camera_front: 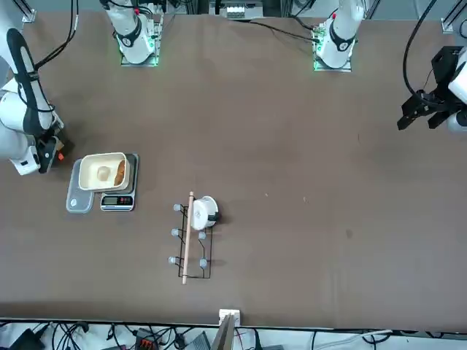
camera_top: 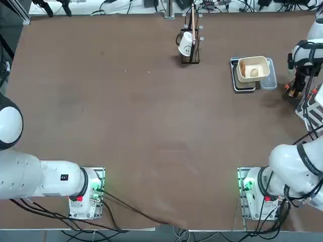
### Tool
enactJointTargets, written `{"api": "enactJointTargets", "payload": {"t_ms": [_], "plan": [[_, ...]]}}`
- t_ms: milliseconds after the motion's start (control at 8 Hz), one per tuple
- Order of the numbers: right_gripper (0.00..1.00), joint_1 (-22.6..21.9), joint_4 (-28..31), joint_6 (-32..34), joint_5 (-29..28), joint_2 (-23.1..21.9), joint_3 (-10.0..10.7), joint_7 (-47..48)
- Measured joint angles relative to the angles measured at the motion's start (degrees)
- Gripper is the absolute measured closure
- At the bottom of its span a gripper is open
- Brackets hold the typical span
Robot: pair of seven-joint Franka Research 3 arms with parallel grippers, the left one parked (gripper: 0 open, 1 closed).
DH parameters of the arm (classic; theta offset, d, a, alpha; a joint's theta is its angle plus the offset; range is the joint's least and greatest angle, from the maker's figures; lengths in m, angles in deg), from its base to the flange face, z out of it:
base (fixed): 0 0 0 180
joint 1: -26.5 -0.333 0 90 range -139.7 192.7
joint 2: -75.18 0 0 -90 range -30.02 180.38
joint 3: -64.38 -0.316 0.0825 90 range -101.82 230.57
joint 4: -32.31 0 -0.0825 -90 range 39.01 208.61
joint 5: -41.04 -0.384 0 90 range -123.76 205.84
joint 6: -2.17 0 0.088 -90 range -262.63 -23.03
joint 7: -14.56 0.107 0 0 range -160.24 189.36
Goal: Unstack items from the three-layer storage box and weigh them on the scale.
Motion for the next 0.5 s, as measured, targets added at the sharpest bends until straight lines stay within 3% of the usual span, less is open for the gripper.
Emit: {"api": "enactJointTargets", "payload": {"t_ms": [375,500], "plan": [[0.39,0.14,0.00,-0.50,0.01,0.51,0.20,0.00],[0.46,0.16,0.00,-0.53,0.01,0.59,0.25,0.00]]}}
